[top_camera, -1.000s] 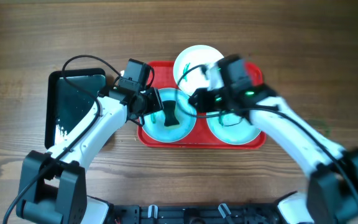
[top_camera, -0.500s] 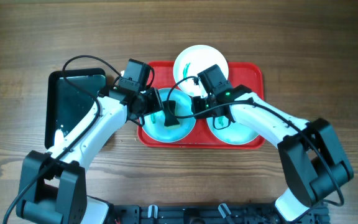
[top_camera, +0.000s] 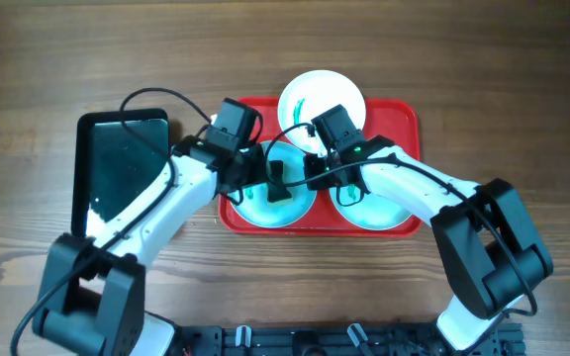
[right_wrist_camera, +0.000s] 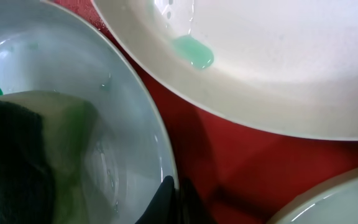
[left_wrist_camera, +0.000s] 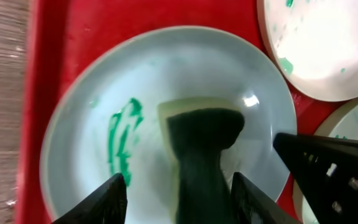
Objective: Clean dirty plates on tray and stack at the side
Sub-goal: 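Scrub the left blue plate with the sponge in the left gripper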
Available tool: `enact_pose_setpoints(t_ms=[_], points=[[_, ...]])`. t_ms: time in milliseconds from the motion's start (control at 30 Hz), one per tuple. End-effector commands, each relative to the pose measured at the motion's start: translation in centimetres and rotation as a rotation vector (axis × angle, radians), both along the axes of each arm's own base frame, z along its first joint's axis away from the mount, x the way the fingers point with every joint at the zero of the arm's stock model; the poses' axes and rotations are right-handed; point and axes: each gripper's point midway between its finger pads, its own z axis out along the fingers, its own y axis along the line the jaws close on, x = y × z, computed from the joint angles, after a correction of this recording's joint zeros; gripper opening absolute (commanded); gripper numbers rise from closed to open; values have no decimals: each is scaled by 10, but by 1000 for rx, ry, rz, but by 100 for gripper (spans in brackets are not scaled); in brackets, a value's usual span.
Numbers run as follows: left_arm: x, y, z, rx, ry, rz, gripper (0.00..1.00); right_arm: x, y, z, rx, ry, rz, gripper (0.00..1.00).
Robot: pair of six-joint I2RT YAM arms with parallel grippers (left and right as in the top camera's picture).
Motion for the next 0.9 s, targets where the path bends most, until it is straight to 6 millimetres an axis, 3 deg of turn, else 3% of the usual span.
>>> enact_pose_setpoints(t_ms=[0,100,267,400,433,567,600,667,767,867], points=[[-4,-20,-27,-45,83,2,51,1,9,-2,40,24,-2,4],[-6,-30,-33,-94,112,-19,48,1,9,-2,41,27,-9,4],[-3,-28,-39,-72,105,-12,40,0,9,-2,41,27,-8,4],[-6,-25,-57,-40,138,-8,9,0,8,-2,41,32,-15,4],[-5,-17,-62,8,133,7,4,0,8,-2,41,32,-15,4],[5,38,-65,304,52,94,4,-1,8,-3,37,37,-15,4],[8,66,-59,457,11,129,4,-3,6,-4,29,43,-17,4],[15,77,-44,513,-47,156,4,-3,5,-4,22,43,-19,4],[19,66,-25,436,-88,158,4,-3,4,-4,21,45,-20,4],[10,33,-15,238,-47,94,4,-3,5,-4,22,44,-20,4]])
